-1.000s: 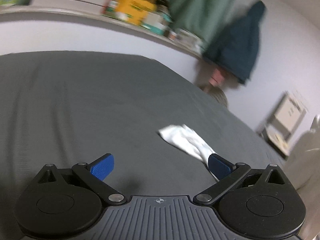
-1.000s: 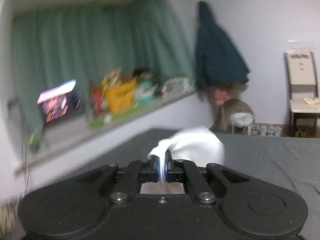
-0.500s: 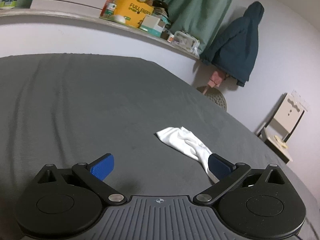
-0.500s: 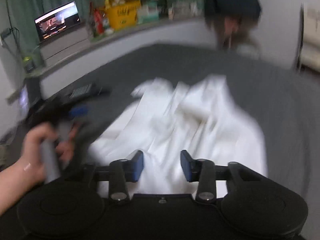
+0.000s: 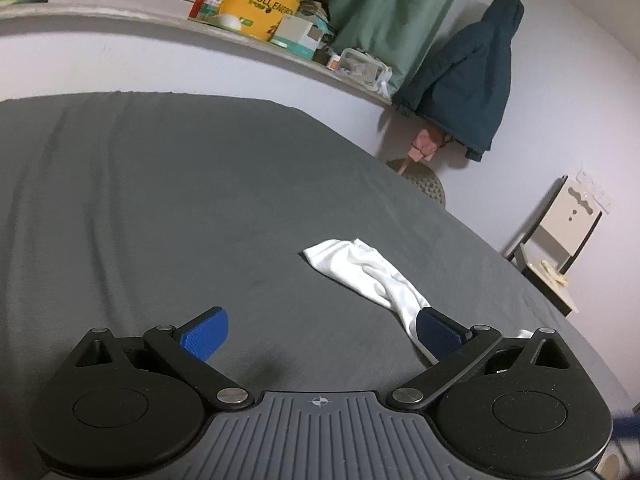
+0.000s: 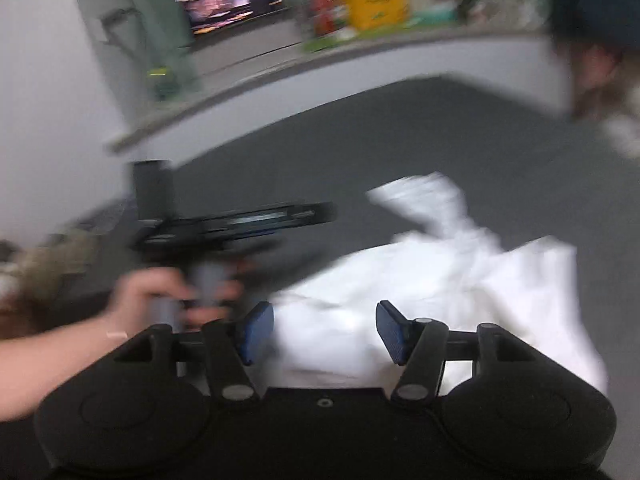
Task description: Fold clothes
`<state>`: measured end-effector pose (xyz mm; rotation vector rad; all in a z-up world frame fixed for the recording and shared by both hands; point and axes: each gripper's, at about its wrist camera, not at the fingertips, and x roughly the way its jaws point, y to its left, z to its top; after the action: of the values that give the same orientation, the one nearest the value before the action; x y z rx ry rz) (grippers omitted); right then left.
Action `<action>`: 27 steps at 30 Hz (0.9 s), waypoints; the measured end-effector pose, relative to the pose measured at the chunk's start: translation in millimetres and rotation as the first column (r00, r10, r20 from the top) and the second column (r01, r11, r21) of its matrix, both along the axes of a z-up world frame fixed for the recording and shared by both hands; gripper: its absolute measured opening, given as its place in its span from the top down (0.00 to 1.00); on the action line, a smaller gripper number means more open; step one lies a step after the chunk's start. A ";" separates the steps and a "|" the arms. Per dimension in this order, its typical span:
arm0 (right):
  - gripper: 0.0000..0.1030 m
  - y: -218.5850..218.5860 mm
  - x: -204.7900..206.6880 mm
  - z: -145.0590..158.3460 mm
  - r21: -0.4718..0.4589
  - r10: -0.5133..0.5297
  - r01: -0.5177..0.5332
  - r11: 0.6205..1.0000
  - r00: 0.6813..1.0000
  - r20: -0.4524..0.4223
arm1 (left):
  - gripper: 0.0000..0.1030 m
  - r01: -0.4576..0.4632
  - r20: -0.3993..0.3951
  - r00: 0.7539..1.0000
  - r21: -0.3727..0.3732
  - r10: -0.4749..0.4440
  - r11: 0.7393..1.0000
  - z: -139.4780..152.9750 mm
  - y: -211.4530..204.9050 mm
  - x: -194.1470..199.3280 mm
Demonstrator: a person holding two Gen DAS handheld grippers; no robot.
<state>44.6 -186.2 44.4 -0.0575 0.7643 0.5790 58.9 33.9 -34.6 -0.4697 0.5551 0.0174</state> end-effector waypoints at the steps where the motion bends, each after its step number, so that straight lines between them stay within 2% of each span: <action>1: 0.46 -2.0 2.6 2.0 -0.049 -0.079 0.082 0.995 0.996 0.050 | 0.00 0.003 0.000 1.000 -0.003 -0.003 1.000 -0.6 -0.4 0.7; 4: 0.46 -7.6 25.5 -7.9 -0.173 -0.254 0.274 0.946 0.959 0.126 | 0.00 0.021 0.001 1.000 0.001 -0.021 1.000 -1.6 -3.0 3.7; 6: 0.54 -2.3 41.1 -23.3 -0.276 -0.275 0.307 0.911 0.950 0.148 | 0.00 0.033 0.006 0.999 0.006 -0.033 0.999 -1.4 -5.0 3.5; 7: 0.65 0.6 48.1 -31.8 -0.305 -0.267 0.297 0.905 0.954 0.139 | 0.00 0.035 0.004 0.999 0.008 -0.035 0.999 -1.5 -5.8 3.7; 8: 0.83 1.6 54.0 -39.5 -0.325 -0.264 0.292 0.900 0.956 0.127 | 0.00 0.037 0.002 0.999 0.009 -0.037 0.999 -1.7 -6.1 4.1; 9: 0.94 -3.2 56.5 -45.4 -0.314 -0.280 0.299 0.901 0.954 0.105 | 0.00 0.040 0.000 0.999 0.011 -0.040 0.999 -1.8 -6.4 4.4; 10: 0.95 -9.3 57.3 -48.7 -0.294 -0.307 0.322 0.900 0.947 0.097 | 0.00 0.040 -0.001 0.999 0.012 -0.040 0.999 -1.7 -6.3 4.4; 11: 0.95 -19.4 52.7 -44.3 -0.245 -0.369 0.390 0.888 0.921 0.128 | 0.00 0.039 -0.003 0.999 0.012 -0.039 0.999 -1.7 -6.2 4.3; 13: 0.95 -41.0 41.3 -34.6 -0.138 -0.493 0.518 0.844 0.851 0.180 | 0.00 0.039 -0.001 0.999 0.007 -0.039 0.999 -1.0 -5.8 3.4; 16: 0.95 -91.8 -4.7 -14.6 0.013 -0.687 0.705 0.709 0.687 0.236 | 0.00 0.051 0.007 0.999 -0.003 -0.051 0.999 0.9 -6.6 2.5; 18: 0.95 -128.7 -36.9 -10.7 0.030 -0.772 0.796 0.604 0.576 0.270 | 0.00 0.070 0.013 0.997 -0.002 -0.070 0.998 1.3 -9.0 2.1; 20: 0.95 -168.0 -59.6 -15.6 -0.006 -0.839 0.879 0.477 0.458 0.292 | 0.00 0.098 0.022 0.995 0.015 -0.098 0.995 3.4 -14.7 0.8; 23: 0.95 -218.0 -81.6 -32.9 -0.061 -0.915 0.944 0.323 0.328 0.235 | 0.00 0.139 0.036 0.989 0.051 -0.141 0.989 7.4 -24.6 -1.6; 25: 0.95 -230.0 -90.7 -40.9 -0.113 -0.923 0.946 0.305 0.322 0.209 | 0.00 0.158 0.041 0.986 0.070 -0.161 0.985 9.8 -29.3 -4.1; 27: 0.90 -230.1 -96.2 -43.6 -0.140 -0.904 0.912 0.386 0.405 0.139 | 0.00 0.170 0.043 0.984 0.082 -0.174 0.982 11.7 -32.3 -6.4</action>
<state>-51.6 -416.3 0.8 0.1779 0.6854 -0.5972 52.5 1.6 -22.9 -0.3440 0.5422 -0.1372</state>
